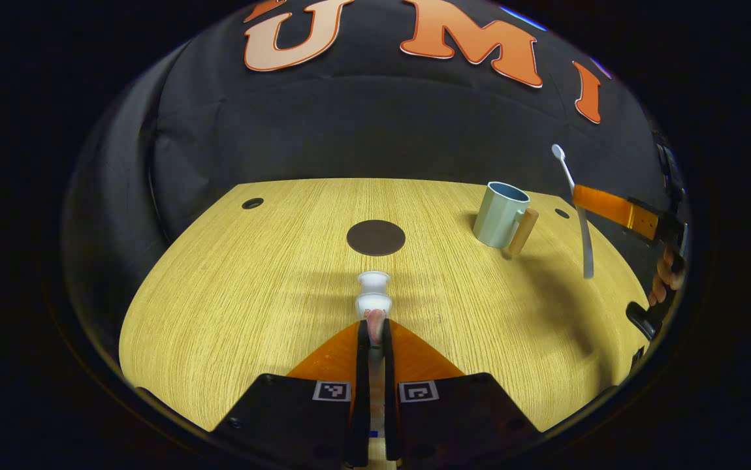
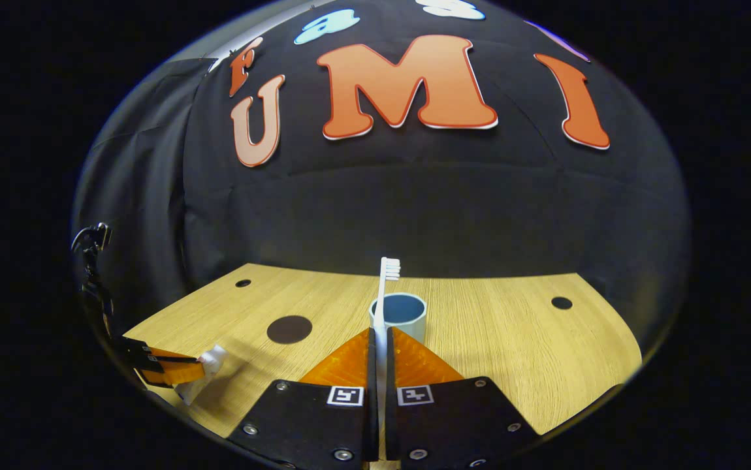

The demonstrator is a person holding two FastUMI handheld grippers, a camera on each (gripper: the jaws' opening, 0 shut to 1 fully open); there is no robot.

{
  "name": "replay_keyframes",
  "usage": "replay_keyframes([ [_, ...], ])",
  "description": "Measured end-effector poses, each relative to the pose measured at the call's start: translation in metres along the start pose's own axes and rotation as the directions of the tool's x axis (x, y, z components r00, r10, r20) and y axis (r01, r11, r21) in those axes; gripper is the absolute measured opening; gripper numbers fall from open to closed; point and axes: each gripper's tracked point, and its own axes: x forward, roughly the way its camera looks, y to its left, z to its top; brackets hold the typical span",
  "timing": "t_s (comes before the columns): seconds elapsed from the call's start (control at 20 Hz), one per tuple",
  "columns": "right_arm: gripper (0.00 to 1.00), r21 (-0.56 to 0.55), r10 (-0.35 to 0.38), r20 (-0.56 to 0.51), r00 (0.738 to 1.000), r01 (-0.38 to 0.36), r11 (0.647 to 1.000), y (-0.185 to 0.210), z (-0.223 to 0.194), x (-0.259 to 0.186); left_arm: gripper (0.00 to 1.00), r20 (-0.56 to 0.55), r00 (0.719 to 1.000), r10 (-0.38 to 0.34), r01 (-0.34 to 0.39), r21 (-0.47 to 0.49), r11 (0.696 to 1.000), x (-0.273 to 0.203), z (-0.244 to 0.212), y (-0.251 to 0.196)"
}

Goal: Put the toothbrush and toothpaste on the desktop into the cup, then pick up the cup and place it on the coaster on the desktop.

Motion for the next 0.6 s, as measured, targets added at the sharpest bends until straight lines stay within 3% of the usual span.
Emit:
replay_keyframes([
  [0.25,0.05,-0.023,-0.004,0.092,0.996,0.006,1.000,-0.003,0.019,0.019,0.13,0.036,0.999,0.011,-0.011,-0.009,1.000,-0.003,0.002,0.008],
  [0.6,0.04,-0.079,0.020,0.245,0.969,-0.001,0.997,0.007,0.067,0.043,0.13,0.063,0.998,0.027,-0.028,0.011,1.000,-0.001,0.009,0.018],
])
